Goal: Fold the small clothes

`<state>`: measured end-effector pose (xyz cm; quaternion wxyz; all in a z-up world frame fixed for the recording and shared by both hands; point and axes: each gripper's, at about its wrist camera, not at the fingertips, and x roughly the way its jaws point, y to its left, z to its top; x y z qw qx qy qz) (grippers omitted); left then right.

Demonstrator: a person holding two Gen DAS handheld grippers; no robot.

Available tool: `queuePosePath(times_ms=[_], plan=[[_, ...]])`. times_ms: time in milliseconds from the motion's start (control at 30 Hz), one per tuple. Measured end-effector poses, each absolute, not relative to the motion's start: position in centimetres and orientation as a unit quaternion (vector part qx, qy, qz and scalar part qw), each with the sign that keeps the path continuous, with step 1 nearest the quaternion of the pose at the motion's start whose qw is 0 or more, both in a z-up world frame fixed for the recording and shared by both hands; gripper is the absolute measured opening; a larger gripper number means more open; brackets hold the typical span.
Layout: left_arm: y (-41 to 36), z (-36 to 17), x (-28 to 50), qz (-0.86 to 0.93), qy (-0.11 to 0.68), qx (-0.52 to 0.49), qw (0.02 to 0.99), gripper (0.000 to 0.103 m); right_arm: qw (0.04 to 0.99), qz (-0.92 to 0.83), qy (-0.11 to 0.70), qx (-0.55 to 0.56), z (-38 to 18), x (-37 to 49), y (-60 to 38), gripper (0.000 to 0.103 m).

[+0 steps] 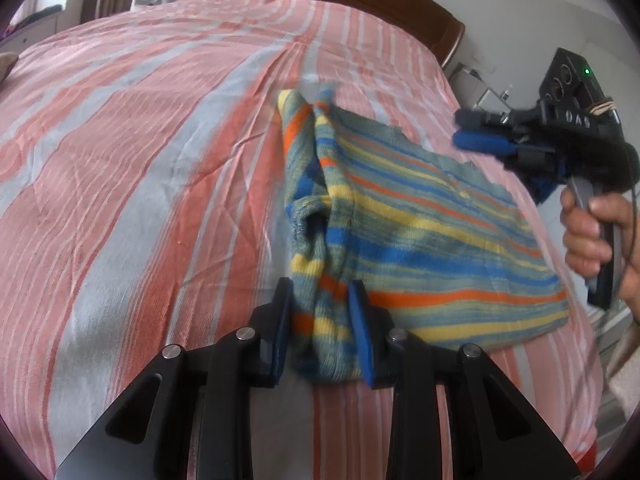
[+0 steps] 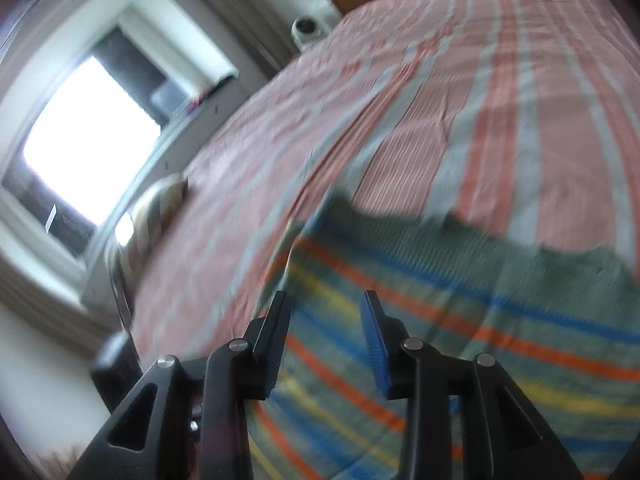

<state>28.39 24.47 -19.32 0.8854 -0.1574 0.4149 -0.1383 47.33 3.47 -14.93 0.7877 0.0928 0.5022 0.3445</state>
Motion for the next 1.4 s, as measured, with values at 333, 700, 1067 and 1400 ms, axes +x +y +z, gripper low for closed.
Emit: queuePosePath(times_ms=[333,700,1067,1400], plan=[[24.1,-19.2,28.2,-0.131,0.416,-0.142,0.889,0.030,0.773,0.350,0.526,0.063,-17.0,45.6,8.3,0.037],[24.0,-18.8,27.7,-0.126,0.420,-0.131,0.889,0.033,0.789,0.300,0.533,0.061,-18.1,38.2,0.6,0.038],[26.0,-18.1,17.6,0.006,0.412,-0.059,0.909,0.096,0.868,0.095,0.486,0.041,-19.0,19.5,-20.4,0.041],[24.9,-20.3,16.6,0.018,0.360,-0.024,0.933,0.103,0.918,0.059,0.386,0.070,-20.9,15.4,-23.5,0.049]])
